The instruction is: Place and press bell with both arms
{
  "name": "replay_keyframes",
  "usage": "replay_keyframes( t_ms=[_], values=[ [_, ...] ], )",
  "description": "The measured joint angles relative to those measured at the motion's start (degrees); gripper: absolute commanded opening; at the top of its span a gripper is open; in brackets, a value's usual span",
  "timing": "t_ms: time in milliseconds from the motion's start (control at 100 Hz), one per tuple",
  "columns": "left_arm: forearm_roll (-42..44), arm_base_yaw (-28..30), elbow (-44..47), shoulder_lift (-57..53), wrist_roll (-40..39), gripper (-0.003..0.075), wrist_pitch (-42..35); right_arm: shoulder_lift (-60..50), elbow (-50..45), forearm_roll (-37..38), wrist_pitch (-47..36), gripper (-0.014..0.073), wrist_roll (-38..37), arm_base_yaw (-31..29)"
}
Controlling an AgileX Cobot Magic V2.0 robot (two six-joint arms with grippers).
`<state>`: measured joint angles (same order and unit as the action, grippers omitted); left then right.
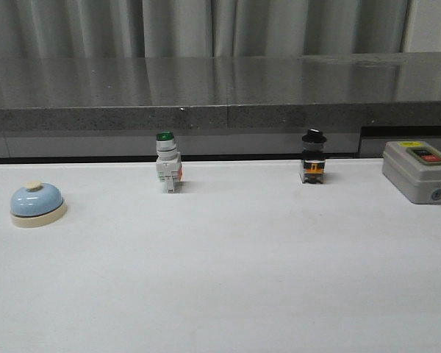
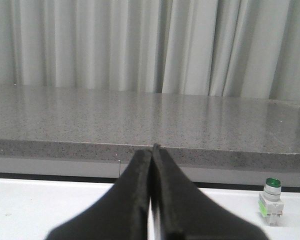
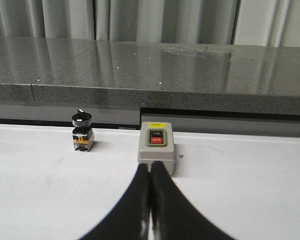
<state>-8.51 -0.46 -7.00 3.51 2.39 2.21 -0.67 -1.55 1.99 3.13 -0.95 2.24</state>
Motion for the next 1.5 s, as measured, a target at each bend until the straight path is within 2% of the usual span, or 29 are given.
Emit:
replay_keyframes(
  t_ms=[210,450,610,700,750,900,970,1020,1220,1500],
  values=[
    [1.10,0.00,-7.88,11.25,0.00,-0.0020,6.42,0.00,0.00,0.00,0.00,-0.0060,0.00,0.00],
    [7.31,0.00,-14.90,27.31,0.00,-0.0020,7.14,0.00,0.00,0.00,0.00,-0.0060,0.00,0.00],
    [8.04,0.00,-21.18,38.48,0.10,-0.0002,10.59,0.00,0.00,0.00,0.00,-0.0060,0.00,0.00],
    [8.04,0.00,-24.94,44.22,0.10,0.0099,11.35,0.00,0.00,0.00,0.00,-0.0060,0.00,0.00],
    [8.04,0.00,-26.78,47.10,0.10,0.0185,11.64,0.00,0.00,0.00,0.00,-0.0060,0.00,0.00],
    [8.04,0.00,-32.47,55.01,0.10,0.0506,14.46,0.00,0.00,0.00,0.00,-0.0060,0.00,0.00],
    [6.89,0.00,-35.06,58.48,0.20,0.0603,16.02,0.00,0.00,0.00,0.00,-0.0060,0.00,0.00],
    [5.15,0.00,-36.89,60.96,0.20,0.0622,17.39,0.00,0.00,0.00,0.00,-0.0060,-0.09,0.00],
    [-2.46,0.00,-46.23,72.72,0.20,0.0620,27.60,0.00,0.00,0.00,0.00,-0.0060,-0.09,0.00],
    [-6.56,-0.28,-57.42,87.76,0.20,0.0620,38.47,0.00,0.00,0.00,0.00,-0.0060,-0.09,0.00]
  ],
)
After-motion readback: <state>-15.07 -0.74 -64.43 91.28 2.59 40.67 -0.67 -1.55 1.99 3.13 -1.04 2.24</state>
